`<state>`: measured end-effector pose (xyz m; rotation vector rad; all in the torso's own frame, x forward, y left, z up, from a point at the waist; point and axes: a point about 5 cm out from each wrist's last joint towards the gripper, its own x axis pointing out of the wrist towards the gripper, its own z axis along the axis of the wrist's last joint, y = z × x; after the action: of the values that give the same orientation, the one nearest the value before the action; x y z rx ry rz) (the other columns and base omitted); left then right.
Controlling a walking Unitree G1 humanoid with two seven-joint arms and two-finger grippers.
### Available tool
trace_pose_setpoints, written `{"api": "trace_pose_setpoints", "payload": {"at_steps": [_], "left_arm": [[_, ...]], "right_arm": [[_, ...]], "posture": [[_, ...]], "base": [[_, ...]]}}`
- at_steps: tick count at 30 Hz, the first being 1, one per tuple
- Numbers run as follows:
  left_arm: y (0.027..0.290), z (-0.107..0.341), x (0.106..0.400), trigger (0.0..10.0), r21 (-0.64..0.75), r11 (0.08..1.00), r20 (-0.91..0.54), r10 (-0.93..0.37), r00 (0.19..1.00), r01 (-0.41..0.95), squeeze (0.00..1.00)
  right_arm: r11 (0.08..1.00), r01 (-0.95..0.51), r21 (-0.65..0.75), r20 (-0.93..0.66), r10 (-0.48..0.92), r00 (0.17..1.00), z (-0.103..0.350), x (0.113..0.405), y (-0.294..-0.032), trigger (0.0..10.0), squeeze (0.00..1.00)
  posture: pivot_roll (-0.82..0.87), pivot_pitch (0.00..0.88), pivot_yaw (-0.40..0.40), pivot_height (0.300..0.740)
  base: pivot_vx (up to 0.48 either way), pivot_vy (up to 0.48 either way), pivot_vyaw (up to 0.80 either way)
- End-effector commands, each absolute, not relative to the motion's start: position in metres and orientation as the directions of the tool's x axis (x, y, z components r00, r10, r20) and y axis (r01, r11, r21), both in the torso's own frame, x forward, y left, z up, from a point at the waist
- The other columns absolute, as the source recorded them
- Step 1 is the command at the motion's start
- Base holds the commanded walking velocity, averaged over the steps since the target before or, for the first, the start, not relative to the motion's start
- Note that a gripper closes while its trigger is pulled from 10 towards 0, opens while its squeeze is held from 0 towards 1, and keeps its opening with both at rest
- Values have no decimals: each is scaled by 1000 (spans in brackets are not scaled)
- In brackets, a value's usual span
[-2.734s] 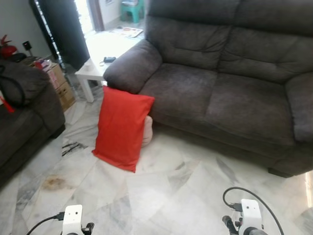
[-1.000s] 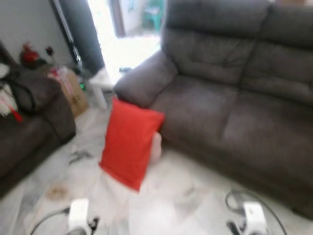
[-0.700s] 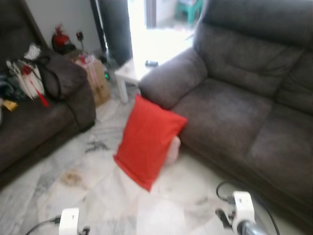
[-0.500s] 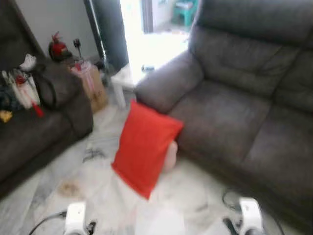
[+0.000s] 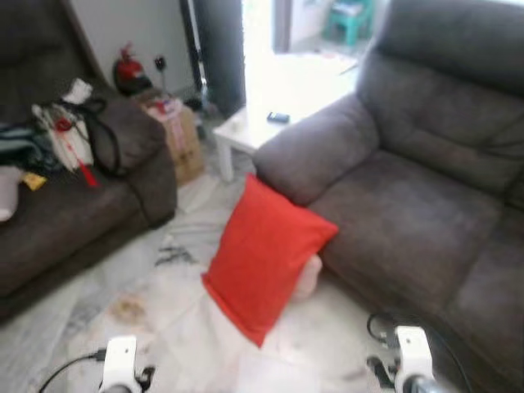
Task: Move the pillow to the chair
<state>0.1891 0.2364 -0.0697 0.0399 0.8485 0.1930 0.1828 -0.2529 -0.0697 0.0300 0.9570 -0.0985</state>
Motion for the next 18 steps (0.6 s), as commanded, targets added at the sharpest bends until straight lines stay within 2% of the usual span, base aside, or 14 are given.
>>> {"api": "trace_pose_setpoints", "payload": {"at_steps": [1,18], "left_arm": [[243,-69,188,10000,127,979,-742,199,640,-158,0],[243,-69,187,10000,129,980,-744,198,639,-152,0]], "right_arm": [[994,111,-8,-809,-71,583,-68,187,-252,10000,0],[989,146,8,-798,-82,596,-68,187,-251,10000,0]], "posture": [[1,45,17,740],[-1,33,20,740]], "base": [[304,0,0],[306,0,0]]}}
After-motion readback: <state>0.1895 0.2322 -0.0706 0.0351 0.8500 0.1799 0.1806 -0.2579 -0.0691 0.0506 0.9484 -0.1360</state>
